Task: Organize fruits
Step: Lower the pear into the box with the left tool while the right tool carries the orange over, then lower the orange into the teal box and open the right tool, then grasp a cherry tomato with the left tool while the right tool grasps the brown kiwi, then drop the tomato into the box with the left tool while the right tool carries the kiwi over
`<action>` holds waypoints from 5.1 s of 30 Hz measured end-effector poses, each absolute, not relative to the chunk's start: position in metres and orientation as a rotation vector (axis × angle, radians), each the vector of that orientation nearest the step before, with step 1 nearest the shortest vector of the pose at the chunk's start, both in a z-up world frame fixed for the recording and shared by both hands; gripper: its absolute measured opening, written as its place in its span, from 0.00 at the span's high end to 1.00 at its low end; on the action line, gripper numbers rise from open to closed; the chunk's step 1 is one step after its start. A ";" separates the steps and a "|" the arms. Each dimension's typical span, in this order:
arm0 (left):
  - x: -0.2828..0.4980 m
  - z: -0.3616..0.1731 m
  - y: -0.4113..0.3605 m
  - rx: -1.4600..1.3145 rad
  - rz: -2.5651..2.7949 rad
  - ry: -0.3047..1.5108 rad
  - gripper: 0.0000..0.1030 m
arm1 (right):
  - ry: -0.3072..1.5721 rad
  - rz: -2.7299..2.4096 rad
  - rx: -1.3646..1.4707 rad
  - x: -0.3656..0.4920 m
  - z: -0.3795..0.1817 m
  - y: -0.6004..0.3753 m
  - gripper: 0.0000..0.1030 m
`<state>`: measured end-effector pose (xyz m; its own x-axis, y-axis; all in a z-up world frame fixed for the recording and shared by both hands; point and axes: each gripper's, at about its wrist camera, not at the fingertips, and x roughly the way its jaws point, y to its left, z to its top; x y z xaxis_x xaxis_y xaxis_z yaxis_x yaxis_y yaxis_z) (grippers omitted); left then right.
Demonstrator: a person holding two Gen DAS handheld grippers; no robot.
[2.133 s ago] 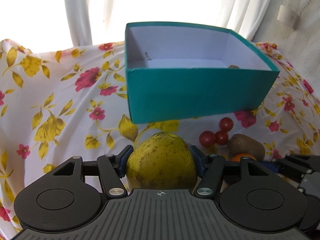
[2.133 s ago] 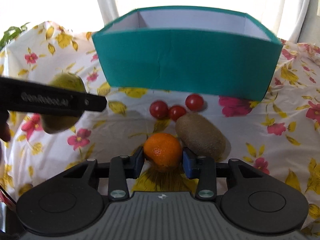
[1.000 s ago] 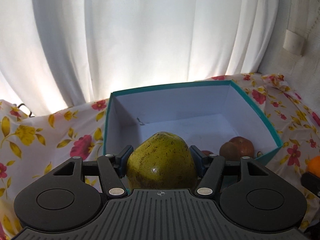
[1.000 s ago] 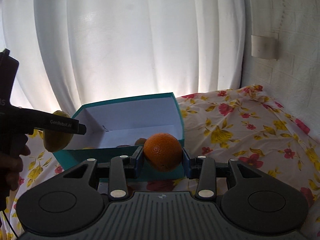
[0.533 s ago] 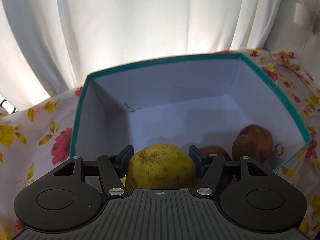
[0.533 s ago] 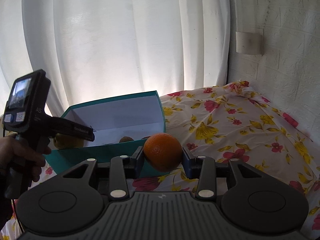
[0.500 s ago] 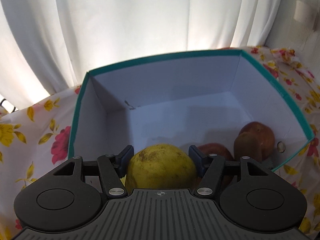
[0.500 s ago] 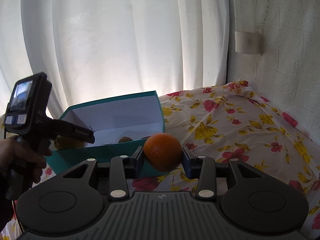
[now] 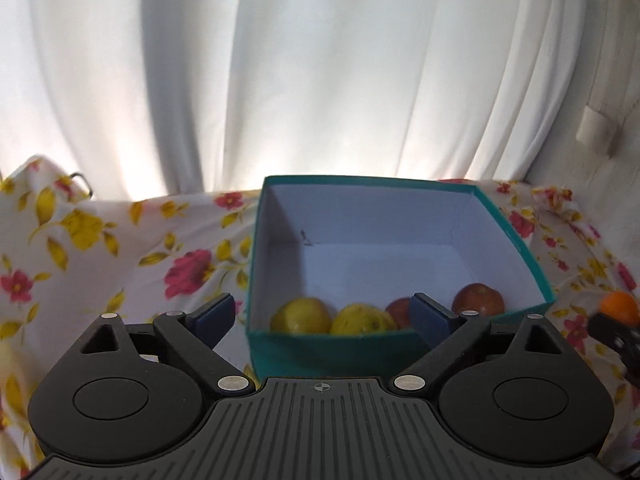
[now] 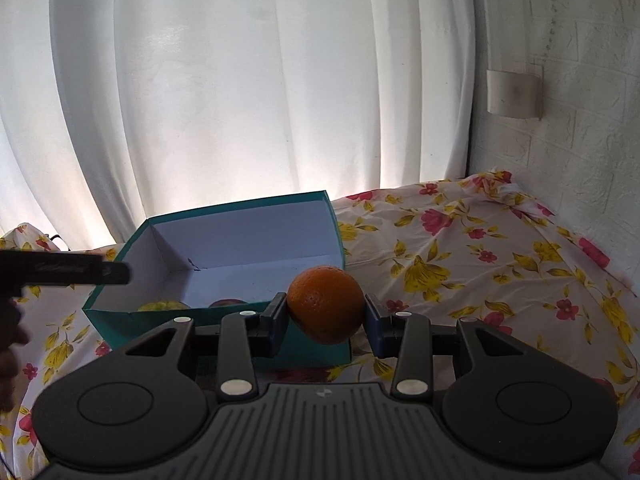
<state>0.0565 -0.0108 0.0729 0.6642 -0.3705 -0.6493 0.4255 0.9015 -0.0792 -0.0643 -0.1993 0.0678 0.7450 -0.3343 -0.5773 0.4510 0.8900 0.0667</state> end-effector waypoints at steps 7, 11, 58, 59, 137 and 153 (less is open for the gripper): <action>0.049 0.066 0.012 0.095 -0.372 0.745 0.06 | 0.568 -0.380 0.189 -0.043 0.075 -0.192 0.62; 0.049 0.057 0.029 0.074 -0.324 0.791 0.06 | 0.568 -0.343 0.169 -0.030 0.077 -0.186 0.62; 0.033 0.017 0.021 0.170 -0.324 0.875 0.06 | 0.606 -0.318 0.138 0.008 0.054 -0.181 0.31; 0.032 0.014 0.017 0.186 -0.336 0.868 0.06 | 0.592 -0.317 0.142 0.001 0.057 -0.179 0.28; 0.034 -0.003 0.001 0.215 -0.555 0.856 0.71 | 0.913 -0.196 0.152 -0.034 -0.052 -0.132 0.36; 0.038 0.005 -0.007 0.244 -0.554 0.848 0.71 | 0.883 -0.188 0.166 -0.037 -0.034 -0.135 0.49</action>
<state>0.0376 -0.0073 0.0052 0.5317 -0.3647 -0.7644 0.5538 0.8326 -0.0120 -0.0366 -0.1353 -0.0338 0.6202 -0.0944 -0.7788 0.2312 0.9706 0.0665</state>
